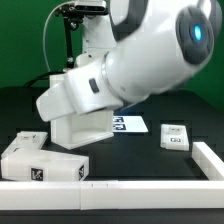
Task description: Assemble cabinet
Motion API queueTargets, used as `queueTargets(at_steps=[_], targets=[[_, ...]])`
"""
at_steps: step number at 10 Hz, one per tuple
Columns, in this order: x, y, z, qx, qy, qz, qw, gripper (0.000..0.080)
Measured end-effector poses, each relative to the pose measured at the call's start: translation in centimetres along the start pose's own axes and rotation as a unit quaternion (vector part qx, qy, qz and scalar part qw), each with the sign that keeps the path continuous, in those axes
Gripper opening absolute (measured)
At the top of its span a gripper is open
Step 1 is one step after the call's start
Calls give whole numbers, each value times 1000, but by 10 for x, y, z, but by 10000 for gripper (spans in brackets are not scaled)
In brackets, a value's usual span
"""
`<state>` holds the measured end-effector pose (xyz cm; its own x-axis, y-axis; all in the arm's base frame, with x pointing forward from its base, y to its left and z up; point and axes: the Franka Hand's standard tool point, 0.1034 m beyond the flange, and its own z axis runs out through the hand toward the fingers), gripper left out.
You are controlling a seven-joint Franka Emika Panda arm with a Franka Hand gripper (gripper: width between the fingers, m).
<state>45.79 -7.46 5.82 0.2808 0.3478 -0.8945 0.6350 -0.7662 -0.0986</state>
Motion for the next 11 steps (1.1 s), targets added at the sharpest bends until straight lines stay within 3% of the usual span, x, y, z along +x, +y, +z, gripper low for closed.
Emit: queueTargets(at_steps=[7, 10, 11], targets=[[-14, 13, -1, 3, 5, -13, 1000, 796], [-13, 10, 4, 4, 4, -16, 1000, 796], [-12, 10, 3, 4, 5, -16, 1000, 743]])
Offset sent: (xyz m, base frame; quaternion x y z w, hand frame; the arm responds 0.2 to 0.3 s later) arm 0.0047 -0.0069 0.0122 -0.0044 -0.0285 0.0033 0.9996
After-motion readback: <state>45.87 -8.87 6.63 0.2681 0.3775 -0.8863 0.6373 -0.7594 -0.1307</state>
